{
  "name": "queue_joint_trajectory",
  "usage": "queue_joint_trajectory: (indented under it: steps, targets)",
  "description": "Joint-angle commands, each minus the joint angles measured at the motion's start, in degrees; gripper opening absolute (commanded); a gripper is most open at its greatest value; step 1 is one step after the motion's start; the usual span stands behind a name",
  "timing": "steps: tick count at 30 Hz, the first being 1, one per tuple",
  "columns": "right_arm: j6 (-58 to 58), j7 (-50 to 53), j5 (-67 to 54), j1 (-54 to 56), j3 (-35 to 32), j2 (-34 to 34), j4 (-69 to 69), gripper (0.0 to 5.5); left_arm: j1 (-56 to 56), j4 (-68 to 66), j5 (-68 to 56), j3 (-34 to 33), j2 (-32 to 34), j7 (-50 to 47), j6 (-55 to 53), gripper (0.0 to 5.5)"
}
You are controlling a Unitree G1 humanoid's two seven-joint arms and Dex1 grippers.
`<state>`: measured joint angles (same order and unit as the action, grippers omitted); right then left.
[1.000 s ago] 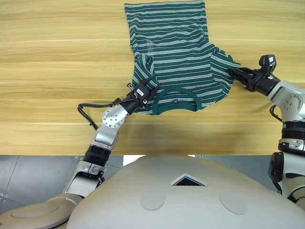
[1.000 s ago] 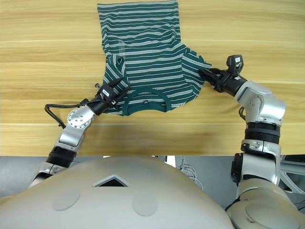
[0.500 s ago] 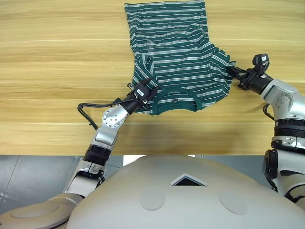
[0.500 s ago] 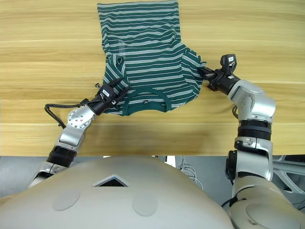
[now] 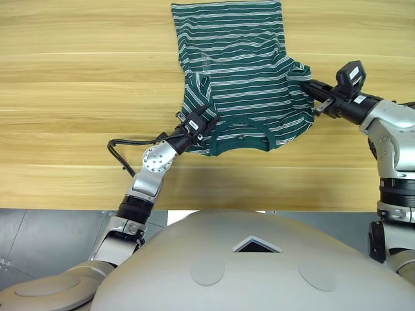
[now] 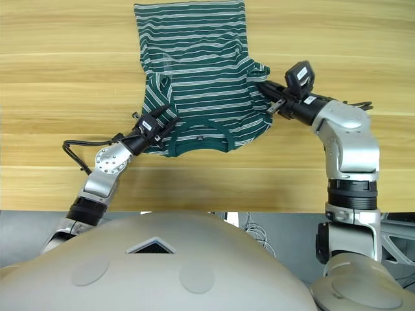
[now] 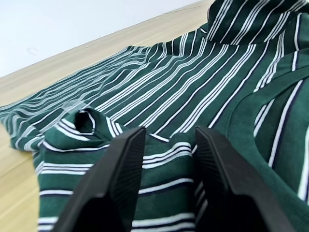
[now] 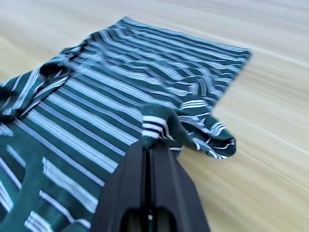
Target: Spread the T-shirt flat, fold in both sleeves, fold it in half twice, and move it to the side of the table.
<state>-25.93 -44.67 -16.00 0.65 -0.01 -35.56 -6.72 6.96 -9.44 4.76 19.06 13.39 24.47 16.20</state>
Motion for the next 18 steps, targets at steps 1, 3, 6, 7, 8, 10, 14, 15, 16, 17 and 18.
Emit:
queue_joint_trajectory:
  steps: [1,3,6,7,8,10,14,15,16,17,18]
  targets:
    - [3.03,0.96,7.35,0.59,7.27,-0.51,-0.25,0.02,0.04,-3.09,1.63,1.32,-0.09,0.48,-1.62,1.81]
    - [4.54,1.20,10.79,2.24,10.21,-0.23,1.48,0.02,-0.48,-3.55,1.81,1.58,-0.30,0.56,-1.51,1.81]
    - [4.92,-0.46,12.20,2.04,12.94,-0.36,0.01,0.02,-1.00,-4.25,2.54,2.37,-0.68,0.36,-1.17,1.81]
    - [4.59,-1.20,11.90,1.61,13.29,-0.58,-1.25,0.02,-1.01,-4.42,2.76,2.64,-0.82,0.15,-1.09,1.81]
    - [4.67,-1.97,11.82,1.23,13.71,-0.96,-2.17,0.02,-0.94,-4.64,2.96,2.85,-0.94,-0.12,-0.96,1.81]
    - [5.22,-2.86,11.98,0.69,14.04,-1.61,-3.31,0.02,-0.86,-5.00,3.11,3.13,-1.09,-0.51,-0.78,1.81]
    - [5.53,-4.88,11.80,-0.62,14.26,-3.15,-6.55,0.02,-0.52,-5.15,3.16,3.52,-1.10,-1.03,-0.65,1.81]
    - [5.89,-4.89,12.36,-0.55,14.63,-3.32,-6.19,0.02,-0.34,-5.02,3.18,3.59,-1.06,-1.16,-0.67,1.81]
    - [6.33,-4.78,13.10,-0.45,14.99,-3.39,-5.55,0.02,-0.18,-4.85,3.20,3.65,-1.00,-1.23,-0.68,1.81]
    - [6.87,-4.64,13.94,-0.40,15.44,-3.41,-4.71,0.02,-0.10,-4.78,3.47,3.77,-0.87,-1.32,-0.70,1.81]
    - [7.39,-4.26,14.80,-0.35,15.72,-3.41,-3.97,0.02,-0.01,-4.77,3.78,3.84,-0.77,-1.38,-0.66,1.81]
